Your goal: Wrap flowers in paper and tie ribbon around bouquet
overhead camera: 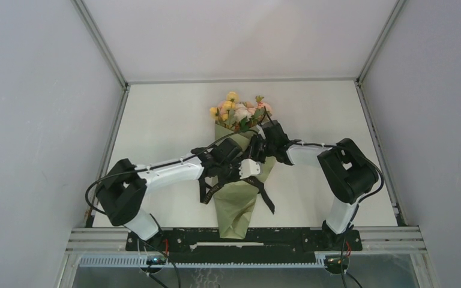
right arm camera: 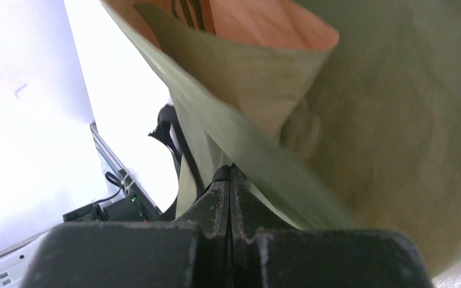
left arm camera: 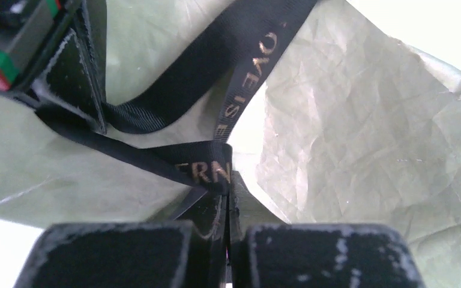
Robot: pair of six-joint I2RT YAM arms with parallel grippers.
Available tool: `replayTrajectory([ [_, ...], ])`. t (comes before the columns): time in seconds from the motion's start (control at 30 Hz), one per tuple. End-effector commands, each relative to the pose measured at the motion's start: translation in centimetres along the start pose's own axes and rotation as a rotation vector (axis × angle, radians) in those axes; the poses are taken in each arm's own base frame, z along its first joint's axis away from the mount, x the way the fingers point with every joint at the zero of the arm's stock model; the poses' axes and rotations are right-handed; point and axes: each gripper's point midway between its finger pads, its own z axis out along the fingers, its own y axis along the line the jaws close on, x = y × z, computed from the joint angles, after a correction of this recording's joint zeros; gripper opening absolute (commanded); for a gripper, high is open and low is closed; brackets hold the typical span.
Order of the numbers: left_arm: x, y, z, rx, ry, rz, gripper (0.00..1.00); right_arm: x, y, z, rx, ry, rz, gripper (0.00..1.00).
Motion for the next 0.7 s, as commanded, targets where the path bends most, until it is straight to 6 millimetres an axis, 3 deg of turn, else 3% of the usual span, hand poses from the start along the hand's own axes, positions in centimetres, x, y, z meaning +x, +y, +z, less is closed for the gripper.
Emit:
replayTrajectory([
  [0.0, -4.8, 1.2, -4.9, -0.059, -0.15, 0.013, 0.0, -1.9, 1.3, 0.8, -0.032, -0.018, -0.072, 0.03],
  [0.3, -6.2, 1.1, -6.8, -0.05, -0.191, 0.022, 0.0, 1.1, 1.4, 2.0, -0.078, 0.097, -0.135, 0.13],
  [0.47, -7.3, 3.6, -8.2, -0.155, -0.244, -0.011, 0.0, 4.5, 1.3, 0.9, -0.099, 0.217, -0.23, 0.23],
  [0.67, -6.2, 4.3, -6.7, -0.167, -0.209, -0.053, 0.0, 5.8, 1.4, -1.3, -0.115, 0.25, -0.262, 0.37],
])
